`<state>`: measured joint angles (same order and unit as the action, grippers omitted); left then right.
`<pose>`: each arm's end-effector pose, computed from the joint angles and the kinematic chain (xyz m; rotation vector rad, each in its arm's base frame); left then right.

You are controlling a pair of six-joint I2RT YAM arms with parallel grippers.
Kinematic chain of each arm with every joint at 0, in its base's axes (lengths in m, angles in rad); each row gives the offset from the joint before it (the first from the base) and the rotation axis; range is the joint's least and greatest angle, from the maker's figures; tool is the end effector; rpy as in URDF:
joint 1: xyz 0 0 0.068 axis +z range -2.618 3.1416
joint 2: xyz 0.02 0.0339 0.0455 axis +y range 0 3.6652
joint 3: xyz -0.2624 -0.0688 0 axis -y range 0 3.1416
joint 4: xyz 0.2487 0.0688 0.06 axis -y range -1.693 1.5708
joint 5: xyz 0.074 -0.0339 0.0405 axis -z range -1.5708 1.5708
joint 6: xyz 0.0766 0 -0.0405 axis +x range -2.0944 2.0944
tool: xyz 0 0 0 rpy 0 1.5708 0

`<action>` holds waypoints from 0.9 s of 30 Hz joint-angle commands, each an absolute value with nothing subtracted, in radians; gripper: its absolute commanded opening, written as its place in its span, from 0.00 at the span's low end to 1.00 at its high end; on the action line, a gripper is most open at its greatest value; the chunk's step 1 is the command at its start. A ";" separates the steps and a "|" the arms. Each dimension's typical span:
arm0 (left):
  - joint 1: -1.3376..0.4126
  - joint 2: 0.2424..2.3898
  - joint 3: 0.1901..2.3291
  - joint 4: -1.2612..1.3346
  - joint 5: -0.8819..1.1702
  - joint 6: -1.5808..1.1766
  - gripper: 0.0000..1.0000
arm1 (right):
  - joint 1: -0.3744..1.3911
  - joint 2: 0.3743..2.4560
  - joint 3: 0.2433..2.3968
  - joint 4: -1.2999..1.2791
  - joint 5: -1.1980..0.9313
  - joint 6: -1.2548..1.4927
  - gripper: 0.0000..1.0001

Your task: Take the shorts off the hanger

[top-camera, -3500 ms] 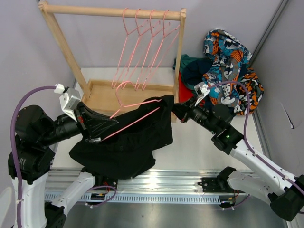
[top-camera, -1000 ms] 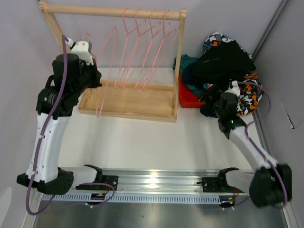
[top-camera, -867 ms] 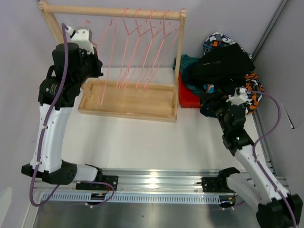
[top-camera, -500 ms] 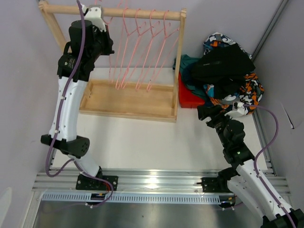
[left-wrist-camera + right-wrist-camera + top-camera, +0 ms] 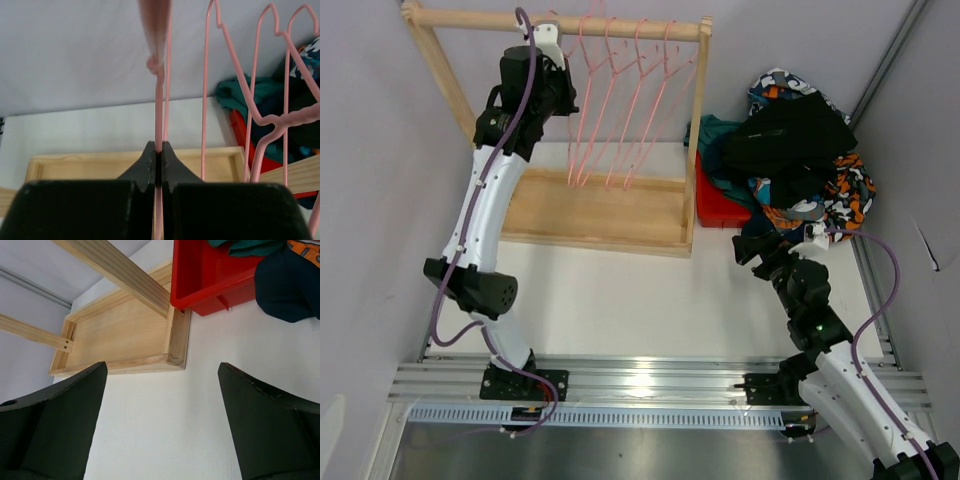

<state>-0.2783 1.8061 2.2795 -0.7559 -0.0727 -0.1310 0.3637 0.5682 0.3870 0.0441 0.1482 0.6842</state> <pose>0.4050 -0.1099 0.4935 0.0861 1.8561 -0.2173 0.1934 0.0615 0.2484 0.3902 1.7059 0.6492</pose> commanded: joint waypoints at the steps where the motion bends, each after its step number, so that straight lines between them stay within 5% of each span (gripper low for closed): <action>1: -0.273 1.746 2.130 -0.709 -0.060 -0.132 0.01 | 0.368 0.572 0.385 0.067 0.141 0.680 0.99; 7: -0.272 1.613 2.008 -0.666 -0.086 -0.101 0.08 | 0.374 0.578 0.385 0.069 0.120 0.684 0.99; 11: -0.272 1.521 2.011 -0.698 -0.086 -0.101 0.57 | 0.387 0.578 0.402 0.058 0.121 0.678 0.99; 15: -0.273 1.389 1.961 -0.703 -0.095 -0.109 0.80 | 0.405 0.581 0.446 0.022 0.138 0.658 0.99; 22: -0.273 1.071 1.685 -0.721 -0.063 -0.143 0.89 | 0.466 0.558 0.569 -0.104 0.101 0.635 0.99; 23: -0.273 1.024 1.652 -0.721 -0.061 -0.146 0.99 | 0.474 0.569 0.633 -0.124 0.069 0.632 0.99; 27: -0.273 0.800 1.504 -0.765 -0.071 -0.167 0.99 | 0.517 0.633 0.881 -0.260 -0.024 0.589 0.99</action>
<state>-0.2771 0.8982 1.5742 -0.7250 -0.0750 -0.1364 0.4885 0.6071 0.6895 -0.1970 0.0639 0.6380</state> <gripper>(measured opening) 0.990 0.993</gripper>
